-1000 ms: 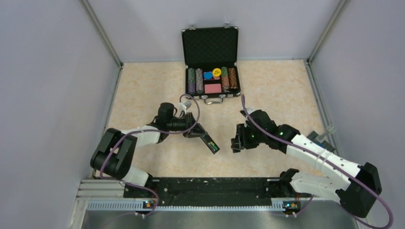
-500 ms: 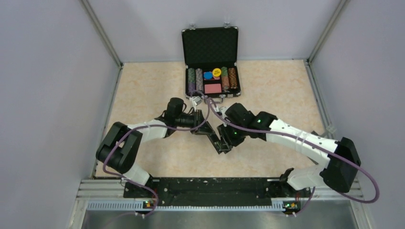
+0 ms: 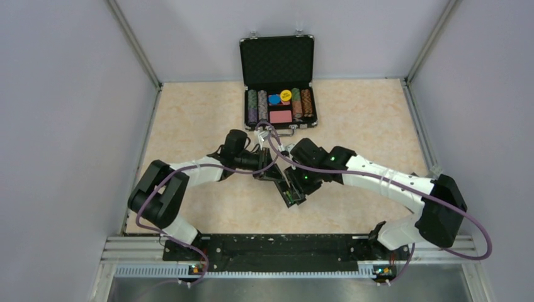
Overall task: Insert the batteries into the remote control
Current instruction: Load the battery cover into the remote control.
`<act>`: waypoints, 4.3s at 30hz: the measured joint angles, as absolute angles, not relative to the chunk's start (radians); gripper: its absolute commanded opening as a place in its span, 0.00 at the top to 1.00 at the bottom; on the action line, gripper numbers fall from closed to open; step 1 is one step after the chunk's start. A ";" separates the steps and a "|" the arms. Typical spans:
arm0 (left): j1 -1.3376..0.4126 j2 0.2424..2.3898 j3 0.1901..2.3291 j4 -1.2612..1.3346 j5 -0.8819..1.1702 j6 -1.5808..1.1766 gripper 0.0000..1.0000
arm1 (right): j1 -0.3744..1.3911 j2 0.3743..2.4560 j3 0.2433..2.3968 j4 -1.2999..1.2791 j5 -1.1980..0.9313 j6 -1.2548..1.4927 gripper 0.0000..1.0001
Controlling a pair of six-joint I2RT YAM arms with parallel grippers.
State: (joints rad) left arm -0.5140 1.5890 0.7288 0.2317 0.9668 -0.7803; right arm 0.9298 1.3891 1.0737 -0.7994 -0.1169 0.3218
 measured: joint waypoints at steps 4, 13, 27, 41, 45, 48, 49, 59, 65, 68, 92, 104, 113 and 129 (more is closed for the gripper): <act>-0.514 1.589 0.729 0.236 0.958 -0.788 1.00 | 0.935 1.389 1.073 -0.784 -0.110 0.350 0.75; -0.514 1.589 0.715 0.324 0.953 -0.864 1.00 | 0.953 1.389 1.054 -0.739 -0.093 0.397 0.75; -0.514 1.604 0.705 0.364 0.961 -0.892 1.00 | 0.955 1.416 1.052 -0.723 -0.065 0.404 0.74; -0.516 1.615 0.705 0.356 0.963 -0.892 1.00 | 0.955 1.430 1.052 -0.712 -0.081 0.402 0.74; -0.516 1.617 0.706 0.356 0.964 -0.897 1.00 | 0.955 1.430 1.052 -0.710 -0.093 0.401 0.73; -0.516 1.626 0.707 0.357 0.965 -0.905 1.00 | 0.955 1.430 1.045 -0.702 -0.098 0.396 0.73; -0.516 1.629 0.707 0.357 0.965 -0.909 1.00 | 0.955 1.429 1.041 -0.699 -0.099 0.395 0.72; -0.516 1.649 0.719 0.349 0.976 -0.943 1.00 | 0.956 1.430 1.039 -0.698 -0.102 0.392 0.72; -0.516 1.671 0.724 0.347 0.984 -0.966 1.00 | 0.956 1.430 1.032 -0.698 -0.107 0.387 0.71; -0.516 1.681 0.725 0.347 0.987 -0.978 1.00 | 0.956 1.431 1.027 -0.696 -0.110 0.386 0.68; -0.516 1.695 0.732 0.358 1.004 -1.035 1.00 | 0.958 1.463 1.036 -0.695 -0.097 0.404 0.47; -0.513 1.700 0.770 0.316 1.034 -1.014 1.00 | 0.960 1.464 1.101 -0.709 -0.051 0.418 0.11; -0.504 1.710 0.776 0.305 1.045 -1.010 1.00 | 0.953 1.406 1.134 -0.740 -0.054 0.448 0.01; -0.493 1.710 0.826 0.441 1.066 -1.201 1.00 | 0.728 1.033 1.026 -0.738 -0.061 0.792 0.04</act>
State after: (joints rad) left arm -0.4927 1.7103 0.8257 0.4408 1.0657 -1.2015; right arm 0.7284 1.0328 1.0264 -0.7383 -0.0608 0.7921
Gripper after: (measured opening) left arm 0.243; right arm 0.966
